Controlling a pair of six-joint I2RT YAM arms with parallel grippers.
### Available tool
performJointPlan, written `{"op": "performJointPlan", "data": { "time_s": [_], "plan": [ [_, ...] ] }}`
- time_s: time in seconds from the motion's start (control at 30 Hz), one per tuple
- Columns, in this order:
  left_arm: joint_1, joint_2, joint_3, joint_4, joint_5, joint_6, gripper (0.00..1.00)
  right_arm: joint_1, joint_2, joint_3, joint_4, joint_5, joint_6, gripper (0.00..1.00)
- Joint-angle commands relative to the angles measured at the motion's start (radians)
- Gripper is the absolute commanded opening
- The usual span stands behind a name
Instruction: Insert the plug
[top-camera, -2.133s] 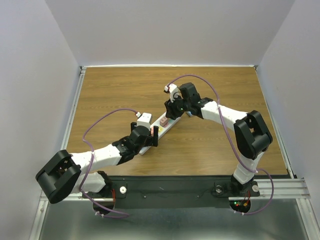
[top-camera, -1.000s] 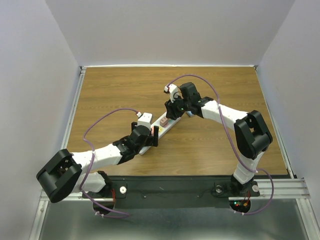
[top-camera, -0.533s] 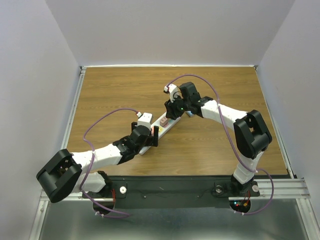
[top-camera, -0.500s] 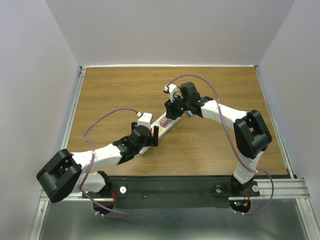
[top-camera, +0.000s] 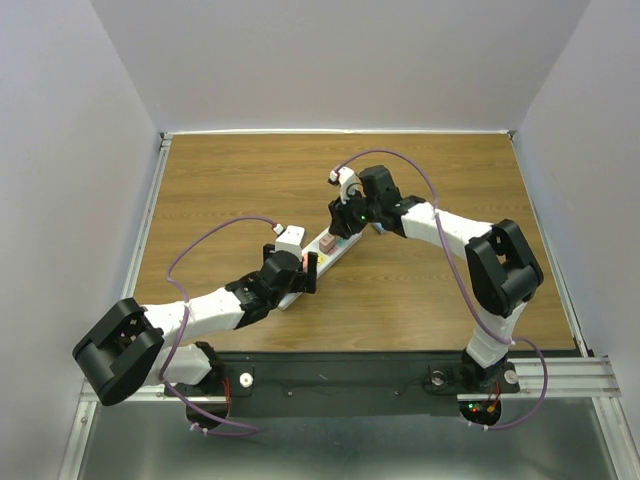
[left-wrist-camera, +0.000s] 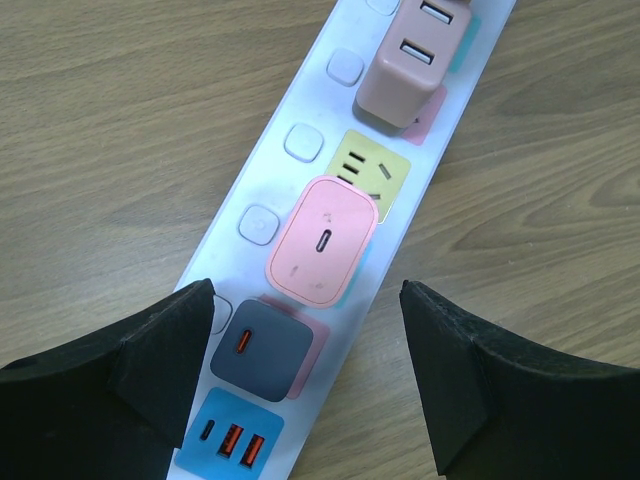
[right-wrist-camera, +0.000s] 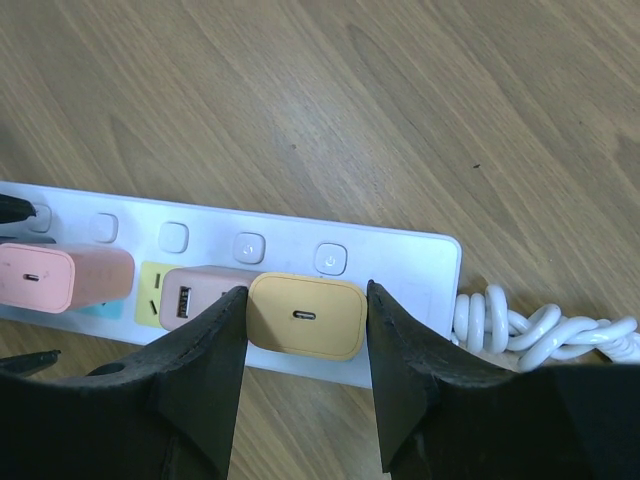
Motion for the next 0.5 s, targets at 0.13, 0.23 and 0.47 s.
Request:
{"op": "performJointPlan", "data": {
  "time_s": [0.13,0.23,0.47],
  "plan": [
    [0.003,-0.003,0.044,0.015,-0.001,0.016,0.86,0.013,0.018,-0.147,-0.132,0.048,0.044,0.0],
    [0.005,-0.005,0.042,0.015,-0.004,0.015,0.86,0.013,0.011,-0.178,-0.131,0.056,0.05,0.0],
    [0.003,-0.006,0.042,0.015,-0.001,0.015,0.86,0.011,0.049,-0.193,-0.131,0.053,0.061,0.0]
  ]
}}
